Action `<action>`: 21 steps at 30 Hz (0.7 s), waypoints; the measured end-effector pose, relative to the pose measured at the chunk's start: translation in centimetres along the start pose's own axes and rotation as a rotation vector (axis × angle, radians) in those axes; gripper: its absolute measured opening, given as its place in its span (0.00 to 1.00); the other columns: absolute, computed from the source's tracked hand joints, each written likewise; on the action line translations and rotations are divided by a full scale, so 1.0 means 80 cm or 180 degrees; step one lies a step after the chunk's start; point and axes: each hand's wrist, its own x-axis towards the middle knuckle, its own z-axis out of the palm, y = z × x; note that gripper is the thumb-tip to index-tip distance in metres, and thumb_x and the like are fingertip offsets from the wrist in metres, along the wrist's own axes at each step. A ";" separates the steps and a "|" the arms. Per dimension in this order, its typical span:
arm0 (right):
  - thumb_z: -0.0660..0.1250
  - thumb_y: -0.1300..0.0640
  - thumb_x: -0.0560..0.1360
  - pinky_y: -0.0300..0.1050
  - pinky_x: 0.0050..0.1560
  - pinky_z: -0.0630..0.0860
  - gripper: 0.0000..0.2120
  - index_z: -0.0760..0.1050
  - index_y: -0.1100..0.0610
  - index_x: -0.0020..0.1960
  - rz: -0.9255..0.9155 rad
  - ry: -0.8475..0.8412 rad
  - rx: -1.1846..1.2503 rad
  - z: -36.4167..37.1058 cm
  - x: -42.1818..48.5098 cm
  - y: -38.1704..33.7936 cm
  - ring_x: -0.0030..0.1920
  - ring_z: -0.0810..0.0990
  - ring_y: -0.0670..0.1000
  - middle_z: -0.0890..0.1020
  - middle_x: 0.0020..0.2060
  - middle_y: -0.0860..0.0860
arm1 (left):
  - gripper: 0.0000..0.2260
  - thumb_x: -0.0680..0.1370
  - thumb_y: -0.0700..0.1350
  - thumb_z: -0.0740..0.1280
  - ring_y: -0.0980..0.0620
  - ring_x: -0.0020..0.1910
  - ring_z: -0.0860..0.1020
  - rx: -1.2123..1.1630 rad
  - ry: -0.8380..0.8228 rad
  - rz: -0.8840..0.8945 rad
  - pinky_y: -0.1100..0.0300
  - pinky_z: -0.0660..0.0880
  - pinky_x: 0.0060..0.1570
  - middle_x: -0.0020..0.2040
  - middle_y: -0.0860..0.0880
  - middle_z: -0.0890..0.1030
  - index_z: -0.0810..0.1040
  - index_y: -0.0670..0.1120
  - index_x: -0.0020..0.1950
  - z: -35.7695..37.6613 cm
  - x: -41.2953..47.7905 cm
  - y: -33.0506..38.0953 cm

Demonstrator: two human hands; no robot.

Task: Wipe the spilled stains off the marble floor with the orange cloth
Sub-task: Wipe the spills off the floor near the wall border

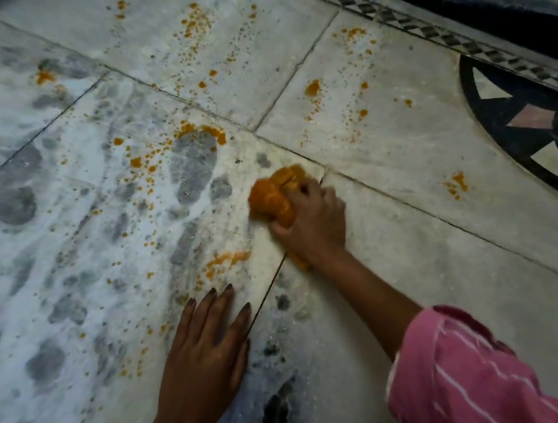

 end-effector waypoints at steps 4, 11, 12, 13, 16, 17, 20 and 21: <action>0.62 0.36 0.64 0.50 0.48 0.71 0.29 0.76 0.50 0.59 -0.1006 -0.0182 0.0124 -0.018 -0.095 0.046 0.50 0.74 0.58 0.76 0.59 0.55 | 0.18 0.77 0.50 0.57 0.41 0.65 0.69 -0.0002 -0.0035 0.0020 0.47 0.58 0.68 0.67 0.41 0.73 0.78 0.48 0.62 -0.001 -0.006 -0.011; 0.58 0.34 0.63 0.51 0.46 0.71 0.30 0.76 0.52 0.56 0.0583 0.0419 -0.0277 -0.024 -0.001 0.098 0.50 0.73 0.61 0.75 0.55 0.57 | 0.18 0.76 0.50 0.58 0.41 0.66 0.68 0.0013 0.0054 0.0155 0.47 0.58 0.68 0.67 0.41 0.72 0.78 0.47 0.61 0.000 -0.006 -0.019; 0.59 0.35 0.64 0.52 0.48 0.70 0.30 0.75 0.52 0.57 0.0724 0.0403 -0.0309 -0.020 0.021 0.079 0.53 0.72 0.61 0.74 0.57 0.57 | 0.17 0.76 0.50 0.58 0.41 0.66 0.68 0.0014 0.0085 0.0150 0.47 0.58 0.68 0.67 0.41 0.72 0.78 0.47 0.61 0.000 -0.005 -0.017; 0.61 0.36 0.65 0.52 0.50 0.69 0.29 0.75 0.52 0.59 0.0744 0.0342 -0.0307 -0.014 0.036 0.058 0.55 0.72 0.62 0.73 0.60 0.57 | 0.17 0.75 0.49 0.58 0.41 0.66 0.68 0.0010 0.0107 0.0132 0.47 0.58 0.68 0.67 0.41 0.72 0.78 0.47 0.60 0.000 -0.005 -0.015; 0.65 0.39 0.66 0.53 0.53 0.66 0.27 0.74 0.51 0.60 0.0239 0.0134 -0.0173 0.004 0.031 0.000 0.57 0.70 0.61 0.72 0.63 0.56 | 0.17 0.76 0.49 0.58 0.40 0.66 0.67 -0.0025 0.0110 0.0054 0.46 0.58 0.67 0.67 0.41 0.72 0.78 0.47 0.60 0.000 -0.004 -0.012; 0.65 0.38 0.65 0.53 0.53 0.67 0.27 0.74 0.51 0.60 -0.0055 0.0087 -0.0107 0.006 0.013 -0.011 0.56 0.71 0.61 0.73 0.62 0.56 | 0.17 0.76 0.49 0.57 0.40 0.66 0.67 -0.0025 0.0093 0.0045 0.45 0.59 0.67 0.67 0.41 0.72 0.77 0.47 0.61 0.001 -0.004 -0.011; 0.62 0.36 0.64 0.52 0.49 0.70 0.28 0.75 0.49 0.60 -0.0954 -0.0029 0.0079 -0.006 -0.069 0.008 0.51 0.74 0.59 0.77 0.59 0.55 | 0.17 0.76 0.49 0.57 0.40 0.66 0.68 -0.0016 0.0028 0.0068 0.44 0.60 0.66 0.68 0.41 0.72 0.77 0.47 0.61 0.003 -0.003 -0.013; 0.62 0.36 0.64 0.52 0.49 0.71 0.29 0.75 0.49 0.60 -0.1160 -0.0063 0.0123 -0.012 -0.095 0.030 0.50 0.74 0.58 0.77 0.58 0.55 | 0.18 0.76 0.49 0.57 0.41 0.66 0.68 -0.0021 0.0003 0.0086 0.44 0.60 0.66 0.68 0.41 0.72 0.78 0.47 0.61 0.003 -0.003 -0.014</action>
